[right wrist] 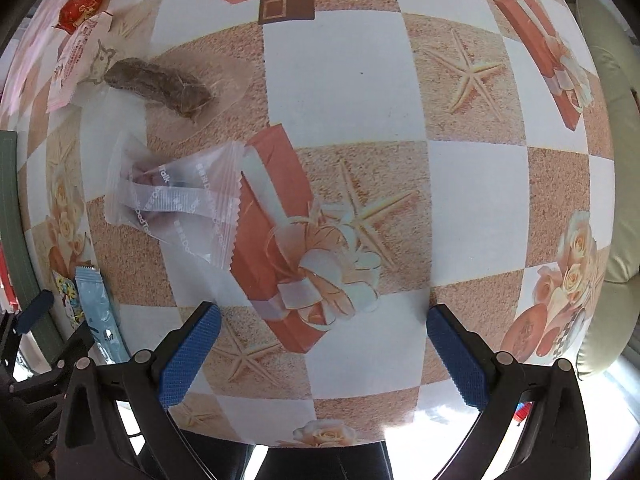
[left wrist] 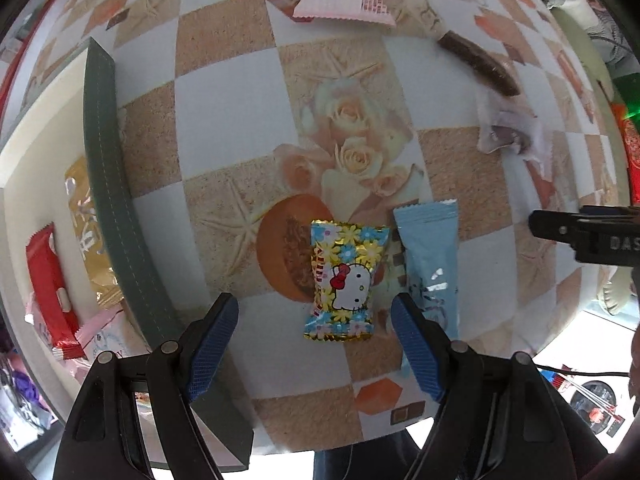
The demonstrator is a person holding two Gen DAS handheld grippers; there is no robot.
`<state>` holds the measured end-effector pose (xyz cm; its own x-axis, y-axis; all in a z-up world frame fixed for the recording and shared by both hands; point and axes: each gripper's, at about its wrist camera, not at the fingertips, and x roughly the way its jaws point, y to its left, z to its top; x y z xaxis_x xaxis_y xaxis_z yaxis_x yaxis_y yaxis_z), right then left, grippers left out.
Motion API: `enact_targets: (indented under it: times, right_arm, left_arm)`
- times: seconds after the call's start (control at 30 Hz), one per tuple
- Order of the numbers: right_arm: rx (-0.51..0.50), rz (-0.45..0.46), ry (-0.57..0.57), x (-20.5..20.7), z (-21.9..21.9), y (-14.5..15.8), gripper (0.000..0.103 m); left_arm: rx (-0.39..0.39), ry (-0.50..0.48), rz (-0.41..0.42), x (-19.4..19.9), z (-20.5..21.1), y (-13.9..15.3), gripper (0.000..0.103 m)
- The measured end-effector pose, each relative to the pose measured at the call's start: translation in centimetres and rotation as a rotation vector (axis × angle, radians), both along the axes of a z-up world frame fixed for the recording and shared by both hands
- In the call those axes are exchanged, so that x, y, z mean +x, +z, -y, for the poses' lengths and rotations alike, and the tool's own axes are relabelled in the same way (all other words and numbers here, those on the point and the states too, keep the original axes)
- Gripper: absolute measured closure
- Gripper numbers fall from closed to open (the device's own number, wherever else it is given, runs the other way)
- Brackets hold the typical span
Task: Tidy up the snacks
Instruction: 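Return both tools to the table over the Hello Kitty candy and clear bag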
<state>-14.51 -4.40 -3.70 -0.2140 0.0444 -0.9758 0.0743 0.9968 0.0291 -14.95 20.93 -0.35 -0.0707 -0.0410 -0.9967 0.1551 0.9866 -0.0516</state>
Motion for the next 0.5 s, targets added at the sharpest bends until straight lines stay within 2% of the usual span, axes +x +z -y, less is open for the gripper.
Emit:
enact_targets:
  times: [0.2, 0.37, 0.43, 0.47, 0.5]
  right_arm:
    - [-0.002, 0.016, 0.010, 0.4, 1.1, -0.1, 0.000]
    - [-0.004, 0.040, 0.022, 0.0, 1.2, 0.2, 0.000]
    - [-0.006, 0.052, 0.028, -0.4, 1.0, 0.3, 0.000]
    - [-0.007, 0.057, 0.032, -0.4, 1.0, 0.5, 0.000]
    - [-0.007, 0.061, 0.036, -0.5, 1.0, 0.6, 0.000]
  left_arm:
    - [0.031, -0.011, 0.033, -0.1, 0.6, -0.1, 0.013]
    - [0.027, 0.005, 0.043, 0.2, 1.2, -0.3, 0.013]
    - [0.024, 0.003, 0.052, 0.8, 1.1, -0.1, 0.020]
    - [0.022, 0.000, 0.064, 0.9, 1.1, 0.2, 0.029]
    - [0.021, -0.006, 0.072, 1.1, 1.2, 0.6, 0.043]
